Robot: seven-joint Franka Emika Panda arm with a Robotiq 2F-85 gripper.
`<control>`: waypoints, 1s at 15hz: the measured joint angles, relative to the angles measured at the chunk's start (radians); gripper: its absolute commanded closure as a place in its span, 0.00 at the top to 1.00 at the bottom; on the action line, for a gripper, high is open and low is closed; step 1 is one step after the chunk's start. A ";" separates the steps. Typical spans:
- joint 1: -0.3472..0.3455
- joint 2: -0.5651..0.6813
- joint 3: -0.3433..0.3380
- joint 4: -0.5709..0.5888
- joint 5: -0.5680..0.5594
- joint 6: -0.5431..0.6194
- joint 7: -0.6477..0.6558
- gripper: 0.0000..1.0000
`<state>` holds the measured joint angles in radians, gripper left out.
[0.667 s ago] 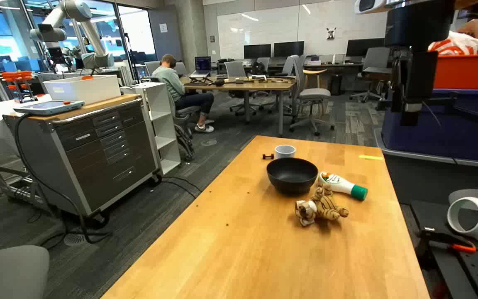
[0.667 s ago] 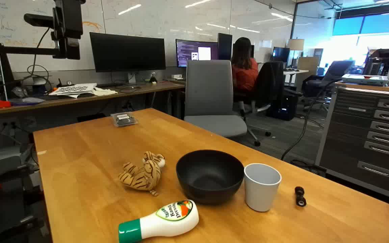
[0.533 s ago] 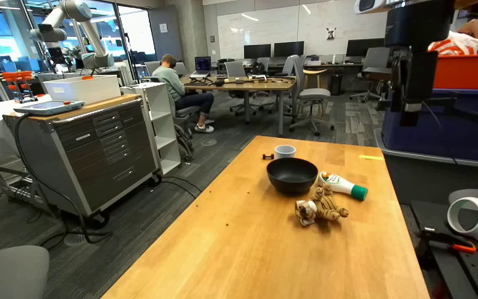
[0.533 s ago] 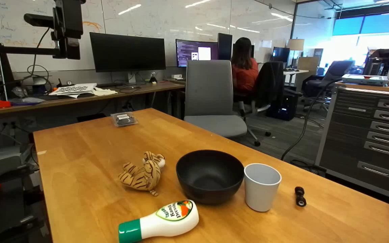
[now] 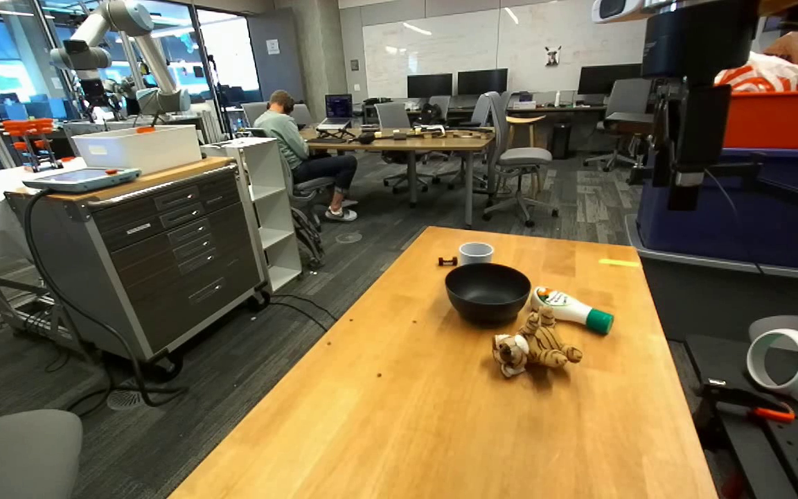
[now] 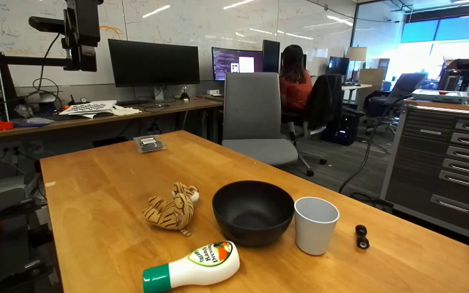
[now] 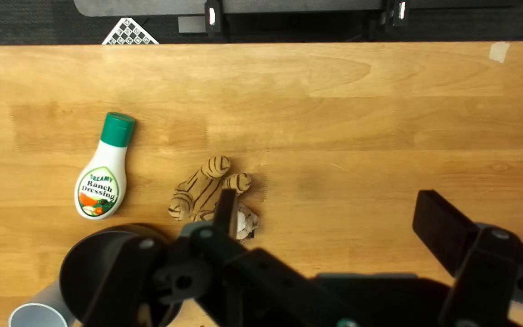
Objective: Put the stuffed animal in the black bowl
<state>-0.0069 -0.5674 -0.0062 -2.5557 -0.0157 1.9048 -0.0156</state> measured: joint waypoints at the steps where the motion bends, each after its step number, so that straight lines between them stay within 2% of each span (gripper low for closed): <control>1: 0.000 0.000 0.000 0.000 0.000 0.000 0.000 1.00; 10: 0.000 0.000 0.000 -0.001 0.000 0.005 0.000 1.00; 12: -0.002 0.000 0.000 -0.010 0.000 0.082 0.023 1.00; 15: -0.006 0.005 0.000 -0.045 0.000 0.281 0.087 1.00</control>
<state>-0.0129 -0.5625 -0.0060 -2.6005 -0.0157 2.1860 0.0717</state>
